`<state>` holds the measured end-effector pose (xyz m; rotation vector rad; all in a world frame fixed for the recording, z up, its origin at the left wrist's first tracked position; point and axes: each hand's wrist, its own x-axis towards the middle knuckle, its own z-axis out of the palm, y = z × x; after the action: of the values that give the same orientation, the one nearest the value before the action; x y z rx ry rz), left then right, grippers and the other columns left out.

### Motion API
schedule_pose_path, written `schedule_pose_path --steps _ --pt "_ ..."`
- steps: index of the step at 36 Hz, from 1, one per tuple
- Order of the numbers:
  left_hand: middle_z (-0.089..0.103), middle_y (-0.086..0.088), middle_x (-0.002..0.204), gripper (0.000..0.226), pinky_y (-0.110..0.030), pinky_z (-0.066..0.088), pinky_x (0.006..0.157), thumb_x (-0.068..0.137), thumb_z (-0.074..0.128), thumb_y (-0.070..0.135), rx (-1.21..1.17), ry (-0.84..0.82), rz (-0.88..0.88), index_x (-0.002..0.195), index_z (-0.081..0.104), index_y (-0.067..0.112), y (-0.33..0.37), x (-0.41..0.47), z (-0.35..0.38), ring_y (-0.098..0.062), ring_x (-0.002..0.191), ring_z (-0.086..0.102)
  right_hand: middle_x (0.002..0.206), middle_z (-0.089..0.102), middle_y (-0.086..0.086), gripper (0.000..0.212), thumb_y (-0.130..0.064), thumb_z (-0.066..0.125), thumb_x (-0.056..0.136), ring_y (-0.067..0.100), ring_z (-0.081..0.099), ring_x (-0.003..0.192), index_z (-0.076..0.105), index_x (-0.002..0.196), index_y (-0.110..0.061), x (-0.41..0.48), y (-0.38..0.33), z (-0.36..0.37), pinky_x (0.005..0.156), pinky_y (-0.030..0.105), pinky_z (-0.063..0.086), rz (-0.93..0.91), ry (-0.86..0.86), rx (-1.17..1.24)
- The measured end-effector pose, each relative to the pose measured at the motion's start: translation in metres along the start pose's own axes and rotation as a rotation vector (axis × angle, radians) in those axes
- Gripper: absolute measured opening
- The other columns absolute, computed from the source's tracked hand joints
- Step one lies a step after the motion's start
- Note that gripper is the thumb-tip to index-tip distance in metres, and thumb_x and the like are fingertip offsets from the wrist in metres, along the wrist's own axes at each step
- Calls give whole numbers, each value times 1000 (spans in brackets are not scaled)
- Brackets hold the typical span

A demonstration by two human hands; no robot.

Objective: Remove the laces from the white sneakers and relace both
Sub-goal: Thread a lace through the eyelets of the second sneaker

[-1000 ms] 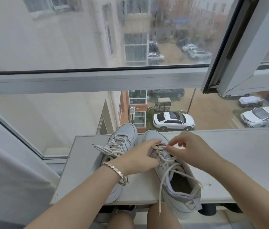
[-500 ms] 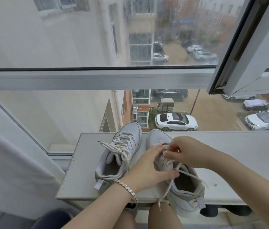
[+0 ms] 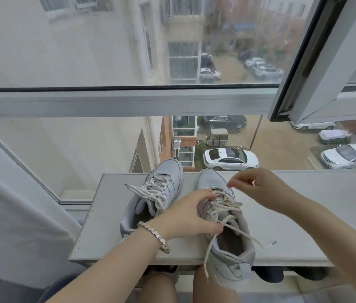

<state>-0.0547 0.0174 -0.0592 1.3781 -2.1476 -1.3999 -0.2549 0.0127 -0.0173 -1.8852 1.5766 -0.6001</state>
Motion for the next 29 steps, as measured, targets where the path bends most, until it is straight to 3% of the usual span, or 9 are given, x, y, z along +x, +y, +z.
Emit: schedule_pose_path --steps 3,5,9,12,16,23,26,29 --pt "38 18 137 78 -15 30 90 69 79 40 9 -2 -17 135 38 38 2 0 -4 4 115 35 58 56 -15 19 -34 68 82 -1 45 52 63 65 -38 14 -8 6 49 9 34 33 -264 -178" --pt "39 18 135 80 -15 30 88 67 80 41 6 -3 -22 135 37 38 2 -1 -5 5 114 35 58 54 -15 13 -34 70 80 -2 45 51 64 69 -33 22 -12 12 45 7 31 55 -352 -275" --pt "39 21 131 77 -16 30 91 67 79 46 29 -4 -25 132 37 41 1 -2 -5 6 115 34 81 69 -3 13 -33 71 80 5 53 63 72 85 -21 33 -18 11 55 14 39 78 -429 -381" --pt "38 23 126 77 -16 29 90 67 78 47 44 2 -34 132 37 41 1 -4 -4 6 115 34 92 71 0 25 -40 70 79 12 57 74 73 94 -20 35 -25 10 58 18 41 95 -440 -518" --pt "41 19 135 78 -17 30 94 67 78 46 29 13 -34 133 37 40 1 -5 -3 3 117 37 98 70 2 25 -37 67 82 17 60 82 72 98 -19 36 -28 14 65 24 45 81 -418 -634" --pt "41 22 131 75 -25 36 102 69 78 41 -14 30 -38 132 39 39 3 -7 0 2 122 36 92 68 0 16 -24 64 86 11 52 65 71 99 -17 29 -24 18 50 17 36 19 -350 -582" --pt "43 20 135 72 -30 38 104 68 78 41 -35 34 -51 129 41 42 4 -8 2 1 124 36 70 55 -11 8 -15 68 82 6 50 64 68 87 -20 27 -18 17 51 15 34 21 -304 -412" --pt "43 20 135 68 -26 36 100 69 76 45 -21 35 -53 128 43 44 4 -9 2 1 124 36 70 56 -9 22 -12 66 83 5 50 63 54 70 -27 24 -10 17 52 15 36 55 -299 -260"
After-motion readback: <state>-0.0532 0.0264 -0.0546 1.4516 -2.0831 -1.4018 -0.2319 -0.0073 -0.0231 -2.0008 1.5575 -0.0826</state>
